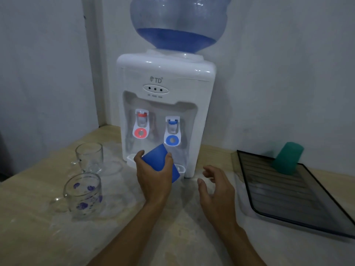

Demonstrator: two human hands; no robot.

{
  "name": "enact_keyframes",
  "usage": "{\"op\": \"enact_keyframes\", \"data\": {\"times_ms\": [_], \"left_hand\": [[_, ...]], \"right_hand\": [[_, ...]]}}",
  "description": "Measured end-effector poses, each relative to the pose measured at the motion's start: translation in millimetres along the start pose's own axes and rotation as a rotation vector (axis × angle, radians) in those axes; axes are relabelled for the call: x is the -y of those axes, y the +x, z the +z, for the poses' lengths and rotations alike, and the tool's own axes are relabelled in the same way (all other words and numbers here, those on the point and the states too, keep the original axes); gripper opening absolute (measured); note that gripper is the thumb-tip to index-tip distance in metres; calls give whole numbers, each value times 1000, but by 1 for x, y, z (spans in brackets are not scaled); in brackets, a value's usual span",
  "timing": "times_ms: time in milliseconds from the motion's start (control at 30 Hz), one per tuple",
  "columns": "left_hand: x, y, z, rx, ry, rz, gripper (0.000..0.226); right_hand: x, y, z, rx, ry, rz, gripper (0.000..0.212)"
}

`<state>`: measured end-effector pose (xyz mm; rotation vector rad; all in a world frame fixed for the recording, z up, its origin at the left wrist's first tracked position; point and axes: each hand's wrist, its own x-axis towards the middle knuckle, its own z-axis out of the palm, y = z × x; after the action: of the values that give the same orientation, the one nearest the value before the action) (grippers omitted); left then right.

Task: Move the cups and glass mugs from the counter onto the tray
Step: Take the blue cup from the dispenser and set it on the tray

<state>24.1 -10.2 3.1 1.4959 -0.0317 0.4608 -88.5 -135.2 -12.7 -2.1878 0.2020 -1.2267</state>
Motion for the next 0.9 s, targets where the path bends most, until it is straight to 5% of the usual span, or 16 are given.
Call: {"op": "enact_keyframes", "data": {"times_ms": [400,900], "left_hand": [[0,-10,4,62,-76,-25,65],[-10,-91,47,337,-165,-41,59]], "right_hand": [[-9,-10,-39,152,-121,-108,33],[-32,8,-101,-67,-223,-162,30]]}}
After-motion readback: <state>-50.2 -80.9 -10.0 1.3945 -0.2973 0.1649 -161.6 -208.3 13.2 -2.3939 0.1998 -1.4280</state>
